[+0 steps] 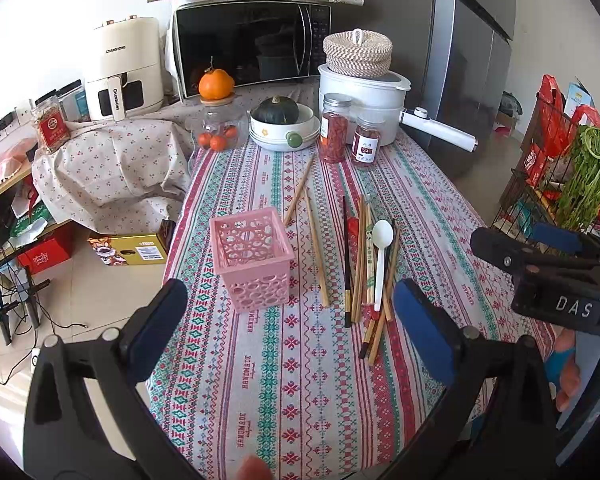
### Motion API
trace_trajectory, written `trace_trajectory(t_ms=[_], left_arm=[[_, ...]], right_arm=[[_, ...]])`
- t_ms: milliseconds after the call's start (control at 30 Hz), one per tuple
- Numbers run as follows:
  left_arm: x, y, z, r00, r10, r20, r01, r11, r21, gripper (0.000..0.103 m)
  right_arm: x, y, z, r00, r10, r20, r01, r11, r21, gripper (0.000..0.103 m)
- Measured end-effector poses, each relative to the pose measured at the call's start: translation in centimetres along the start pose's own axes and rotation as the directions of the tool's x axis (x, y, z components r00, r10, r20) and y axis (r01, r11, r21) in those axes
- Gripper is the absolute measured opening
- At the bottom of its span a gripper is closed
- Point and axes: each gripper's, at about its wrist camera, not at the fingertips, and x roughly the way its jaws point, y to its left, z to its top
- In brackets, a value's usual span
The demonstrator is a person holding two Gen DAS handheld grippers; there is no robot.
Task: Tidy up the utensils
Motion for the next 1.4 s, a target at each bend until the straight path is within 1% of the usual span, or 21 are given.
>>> trace_trajectory(t_ms=[333,400,500,600,667,700,767,800,833,867,900,933,967,1033,1067,1133,1200,1267,1300,1367,1400], left_arm=[[0.3,0.1,-0.1,1.000,-0.007,-0.025,0.007,1.000,0.007,0.103],[0.5,0.2,0.1,0.999,-0.009,-0.038,0.009,1.000,0.003,0.103],[0.9,0.5,0.2,0.998,0.011,-0.056,-0.011,1.000,-0.002,0.103],[1.7,0.6,0.4,0.993,-0.039,-0.111,0.038,0.999,-0.007,0.103],[2.3,0.6,0.8,0.982,-0.111,-0.154,0.110,0.994,-0.020,0.103],[2.5,0.3,1.1,0.976,-0.136,-0.168,0.134,0.991,-0.021,0.103],[3.2,-0.7,1.7,0.972,-0.152,-0.181,0.155,0.988,0.003,0.103],[3.6,-1.4,2.1,0.967,-0.166,-0.193,0.172,0.985,0.017,0.100],[4.2,-2.0,2.5,0.960,-0.185,-0.209,0.195,0.981,0.027,0.094],[4.9,-2.8,2.9,0.952,-0.200,-0.231,0.214,0.976,0.034,0.091],[5.7,-3.4,3.2,0.942,-0.216,-0.255,0.233,0.972,0.037,0.081],[6.6,-4.1,3.6,0.932,-0.228,-0.281,0.248,0.968,0.038,0.071],[7.6,-4.7,3.9,0.921,-0.238,-0.308,0.262,0.964,0.037,0.067],[10.2,-5.8,4.5,0.906,-0.234,-0.353,0.261,0.965,0.031,0.054],[11.6,-6.2,4.8,0.901,-0.221,-0.374,0.250,0.968,0.031,0.051],[14.7,-6.6,5.2,0.890,-0.189,-0.415,0.219,0.975,0.024,0.035],[17.4,-7.0,5.2,0.879,-0.163,-0.448,0.190,0.982,0.017,0.030],[19.7,-7.4,5.0,0.876,-0.125,-0.466,0.158,0.987,0.033,0.023],[20.6,-7.6,4.9,0.878,-0.102,-0.468,0.140,0.989,0.047,0.020],[22.0,-8.1,4.8,0.883,-0.071,-0.463,0.120,0.990,0.076,0.020],[22.5,-8.2,4.7,0.883,-0.061,-0.466,0.115,0.990,0.087,0.019]], right_arm=[[0.2,-0.1,-0.1,1.000,0.007,-0.018,-0.007,1.000,0.006,0.103],[0.5,-0.4,0.0,0.999,0.012,-0.034,-0.012,1.000,0.016,0.103],[1.2,-1.3,0.3,0.997,0.016,-0.069,-0.013,0.999,0.040,0.103],[2.0,-2.5,0.6,0.994,0.023,-0.106,-0.015,0.997,0.071,0.103],[2.5,-3.6,0.9,0.991,0.037,-0.129,-0.024,0.994,0.103,0.103],[2.9,-4.3,1.2,0.988,0.051,-0.144,-0.034,0.992,0.123,0.103],[3.9,-5.9,1.6,0.981,0.076,-0.177,-0.044,0.984,0.175,0.103],[4.3,-6.7,1.7,0.978,0.081,-0.192,-0.043,0.979,0.198,0.103],[4.8,-7.4,1.8,0.975,0.082,-0.207,-0.037,0.976,0.216,0.103],[5.3,-8.1,1.9,0.973,0.081,-0.218,-0.029,0.973,0.228,0.103],[5.8,-8.7,2.0,0.970,0.076,-0.229,-0.020,0.971,0.238,0.101],[6.2,-9.3,2.1,0.968,0.071,-0.240,-0.011,0.970,0.242,0.098],[6.6,-9.8,2.2,0.966,0.069,-0.251,-0.005,0.969,0.246,0.096],[7.6,-10.8,2.1,0.957,0.082,-0.277,-0.006,0.964,0.265,0.087],[8.2,-11.2,2.0,0.951,0.096,-0.295,-0.011,0.961,0.278,0.085],[9.0,-11.8,1.9,0.941,0.116,-0.318,-0.018,0.955,0.296,0.080],[9.6,-12.3,1.8,0.934,0.132,-0.331,-0.023,0.950,0.312,0.078],[9.9,-12.6,1.8,0.932,0.141,-0.335,-0.029,0.948,0.318,0.077],[10.1,-12.6,1.9,0.931,0.142,-0.336,-0.031,0.949,0.315,0.076],[10.4,-12.6,2.0,0.930,0.139,-0.340,-0.028,0.950,0.310,0.076],[10.7,-12.6,2.1,0.928,0.140,-0.344,-0.030,0.951,0.308,0.075]])
